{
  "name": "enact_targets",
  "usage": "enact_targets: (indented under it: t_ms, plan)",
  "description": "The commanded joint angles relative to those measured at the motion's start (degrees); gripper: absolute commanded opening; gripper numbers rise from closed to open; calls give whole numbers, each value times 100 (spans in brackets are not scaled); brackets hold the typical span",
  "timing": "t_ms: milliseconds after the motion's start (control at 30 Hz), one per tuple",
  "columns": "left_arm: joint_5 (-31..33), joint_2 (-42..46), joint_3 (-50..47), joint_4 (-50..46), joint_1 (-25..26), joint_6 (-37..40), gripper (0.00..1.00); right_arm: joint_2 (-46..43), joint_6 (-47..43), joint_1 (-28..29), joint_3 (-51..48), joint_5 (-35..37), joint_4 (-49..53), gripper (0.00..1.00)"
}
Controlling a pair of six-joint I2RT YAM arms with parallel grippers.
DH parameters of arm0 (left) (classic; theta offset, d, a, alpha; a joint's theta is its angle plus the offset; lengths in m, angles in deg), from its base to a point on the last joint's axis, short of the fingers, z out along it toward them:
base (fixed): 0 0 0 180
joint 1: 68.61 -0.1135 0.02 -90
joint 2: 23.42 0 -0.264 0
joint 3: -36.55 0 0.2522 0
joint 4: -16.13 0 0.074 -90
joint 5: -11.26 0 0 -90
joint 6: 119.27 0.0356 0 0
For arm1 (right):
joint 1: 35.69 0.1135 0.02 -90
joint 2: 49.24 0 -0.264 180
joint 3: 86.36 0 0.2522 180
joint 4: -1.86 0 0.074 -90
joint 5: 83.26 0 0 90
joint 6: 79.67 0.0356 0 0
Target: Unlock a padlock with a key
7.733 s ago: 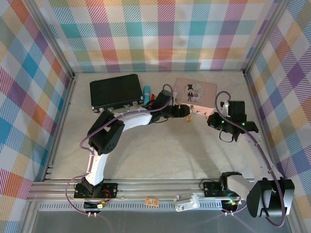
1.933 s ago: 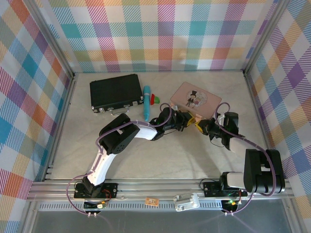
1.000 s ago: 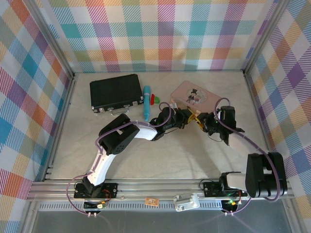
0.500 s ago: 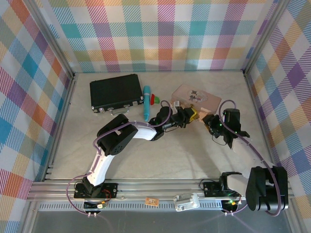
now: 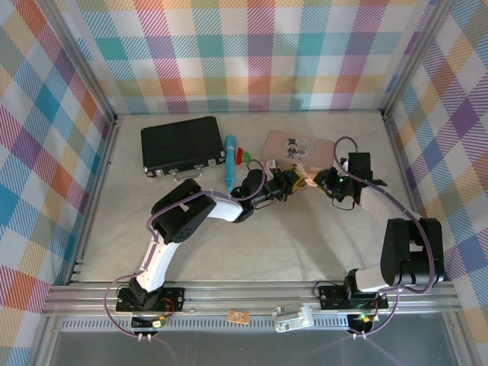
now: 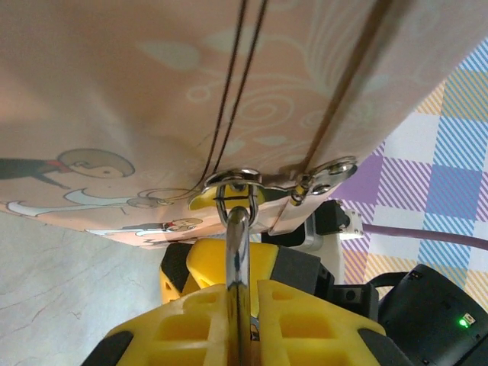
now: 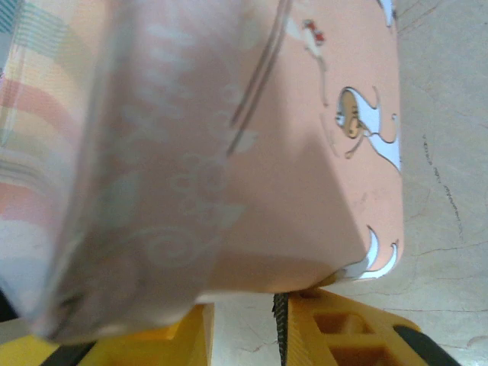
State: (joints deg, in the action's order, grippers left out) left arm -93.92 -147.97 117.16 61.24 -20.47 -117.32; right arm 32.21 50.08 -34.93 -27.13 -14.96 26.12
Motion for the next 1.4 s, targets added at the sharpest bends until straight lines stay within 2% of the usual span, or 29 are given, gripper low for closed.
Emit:
enact_targets:
  t_ms: [0, 200, 367, 500, 667, 933, 1367]
  plan:
    - [-38, -127, 178, 440, 108, 260, 0, -262, -221, -58, 84, -204, -138, 30]
    - [499, -251, 533, 70, 99, 584, 0, -1249, 305, -46, -674, -548, -139, 37]
    - [665, -269, 635, 67, 89, 585, 0, -1920, 974, 152, -1436, -617, -537, 36]
    - [680, -277, 595, 161, 90, 500, 0, -2041, 1344, 327, -1859, -675, -1157, 34]
    - [668, -260, 537, 245, 92, 407, 0, -2076, 1549, 346, -1995, -659, -1818, 27]
    - [600, -297, 582, 377, 91, 255, 0, -1579, 1790, 346, -1966, -656, -2581, 23]
    - [640, -258, 523, 485, 134, 140, 0, -1085, 2079, 385, -1998, -715, -3352, 13]
